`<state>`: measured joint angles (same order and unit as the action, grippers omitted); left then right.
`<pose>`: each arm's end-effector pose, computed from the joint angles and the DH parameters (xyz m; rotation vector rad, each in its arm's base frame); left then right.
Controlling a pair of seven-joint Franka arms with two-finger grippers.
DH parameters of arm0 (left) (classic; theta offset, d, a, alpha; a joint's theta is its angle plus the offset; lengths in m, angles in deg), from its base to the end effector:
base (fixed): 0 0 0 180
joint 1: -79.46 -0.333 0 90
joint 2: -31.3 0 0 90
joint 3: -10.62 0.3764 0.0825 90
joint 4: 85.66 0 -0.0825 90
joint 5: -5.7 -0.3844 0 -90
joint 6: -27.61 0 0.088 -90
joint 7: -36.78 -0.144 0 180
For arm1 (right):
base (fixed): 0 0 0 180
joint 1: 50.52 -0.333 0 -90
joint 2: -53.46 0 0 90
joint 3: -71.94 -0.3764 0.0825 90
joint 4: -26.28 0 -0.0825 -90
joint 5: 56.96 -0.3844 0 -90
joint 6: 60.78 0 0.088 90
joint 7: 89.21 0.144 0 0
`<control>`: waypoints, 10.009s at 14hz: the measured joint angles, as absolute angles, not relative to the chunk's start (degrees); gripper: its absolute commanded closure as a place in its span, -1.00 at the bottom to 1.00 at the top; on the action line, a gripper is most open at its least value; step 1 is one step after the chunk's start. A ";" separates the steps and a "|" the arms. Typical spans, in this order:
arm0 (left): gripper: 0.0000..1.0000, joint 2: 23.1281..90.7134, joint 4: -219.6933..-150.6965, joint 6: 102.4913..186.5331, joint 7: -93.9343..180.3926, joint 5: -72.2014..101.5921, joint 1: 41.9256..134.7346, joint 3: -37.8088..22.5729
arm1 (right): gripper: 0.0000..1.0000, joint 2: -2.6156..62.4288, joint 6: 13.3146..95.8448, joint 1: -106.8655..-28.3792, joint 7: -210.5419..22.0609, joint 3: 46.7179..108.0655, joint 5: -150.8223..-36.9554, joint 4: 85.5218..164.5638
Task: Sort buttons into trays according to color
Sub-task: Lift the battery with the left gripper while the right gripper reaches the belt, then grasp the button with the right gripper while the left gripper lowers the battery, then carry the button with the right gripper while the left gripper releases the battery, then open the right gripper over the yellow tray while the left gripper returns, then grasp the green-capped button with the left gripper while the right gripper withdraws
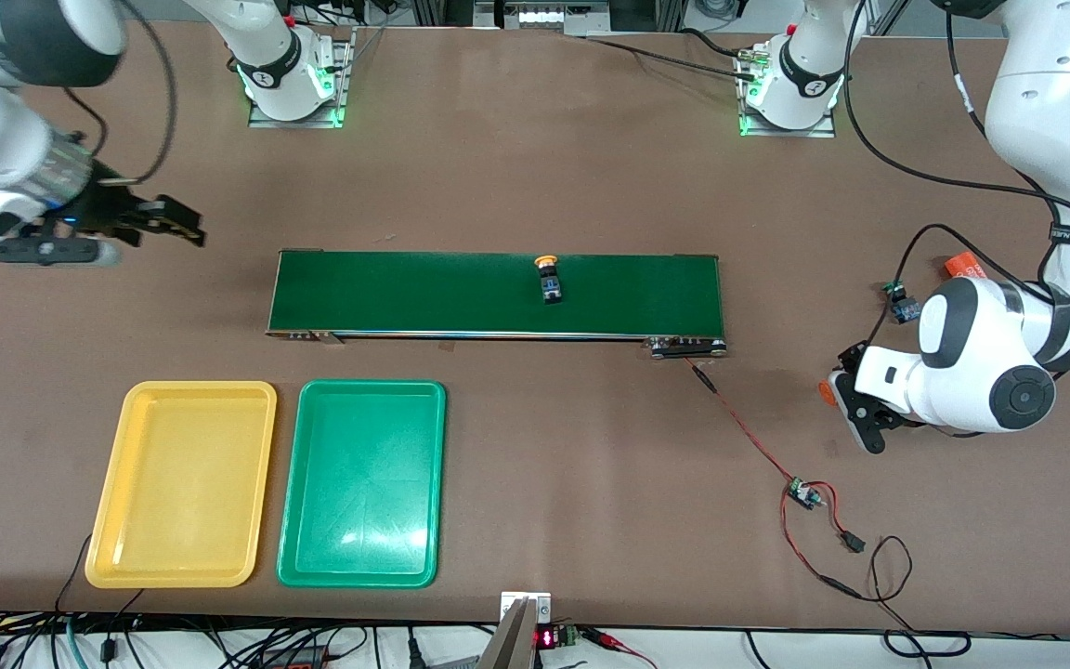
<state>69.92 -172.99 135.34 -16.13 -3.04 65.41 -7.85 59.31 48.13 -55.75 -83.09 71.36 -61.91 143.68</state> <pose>0.7001 -0.0028 0.2693 2.5619 -1.4501 -0.3377 0.5094 0.0613 0.5038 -3.0652 0.0542 0.0830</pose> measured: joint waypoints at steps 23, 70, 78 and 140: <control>1.00 52.53 -196.19 134.70 38.40 3.82 65.23 -17.23 | -1.00 53.38 64.95 -59.04 -56.81 53.98 -55.33 149.96; 1.00 50.28 -199.70 145.02 -23.34 3.02 74.74 -19.70 | 0.18 31.01 82.41 -67.46 -51.99 53.02 -50.08 146.43; 0.99 54.36 -200.24 149.14 -23.39 -0.97 76.57 -19.71 | 0.82 30.98 72.76 -67.18 -53.48 55.14 -49.90 139.45; -1.00 53.38 -206.85 154.34 23.08 2.45 55.28 4.90 | -0.97 4.36 68.86 -35.71 -104.81 62.75 -43.38 107.64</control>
<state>53.38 -206.85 154.34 23.08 2.45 55.28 4.90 4.36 68.86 -35.71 -104.81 62.75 -43.38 107.64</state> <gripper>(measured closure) 0.000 0.088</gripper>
